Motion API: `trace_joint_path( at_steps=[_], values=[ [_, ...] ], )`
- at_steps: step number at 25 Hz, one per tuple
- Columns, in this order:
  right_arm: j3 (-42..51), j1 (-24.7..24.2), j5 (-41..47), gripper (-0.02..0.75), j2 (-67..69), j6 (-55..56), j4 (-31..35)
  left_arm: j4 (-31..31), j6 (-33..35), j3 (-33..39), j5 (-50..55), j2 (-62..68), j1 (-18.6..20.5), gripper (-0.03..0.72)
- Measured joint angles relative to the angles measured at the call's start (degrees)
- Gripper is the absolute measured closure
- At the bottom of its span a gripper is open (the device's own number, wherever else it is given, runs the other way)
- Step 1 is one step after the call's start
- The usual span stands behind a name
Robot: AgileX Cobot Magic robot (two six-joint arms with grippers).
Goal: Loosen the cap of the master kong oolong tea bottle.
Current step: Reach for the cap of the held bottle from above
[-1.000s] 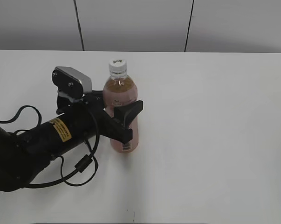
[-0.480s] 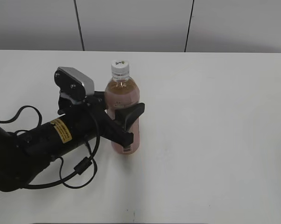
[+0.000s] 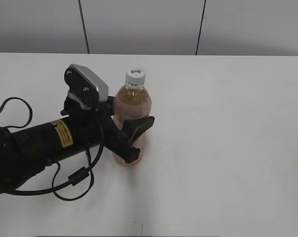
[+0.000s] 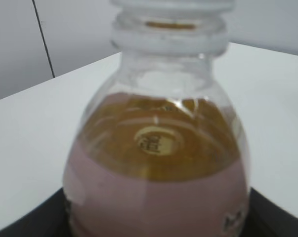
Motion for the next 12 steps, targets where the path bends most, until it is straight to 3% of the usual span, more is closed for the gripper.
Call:
trace_joint_path(
  at_steps=[12],
  values=[
    [0.00,0.00,-0.05,0.496,0.00,1.12,0.90,3.93,0.15,0.36,4.04,-4.14,0.00,0.256]
  ],
)
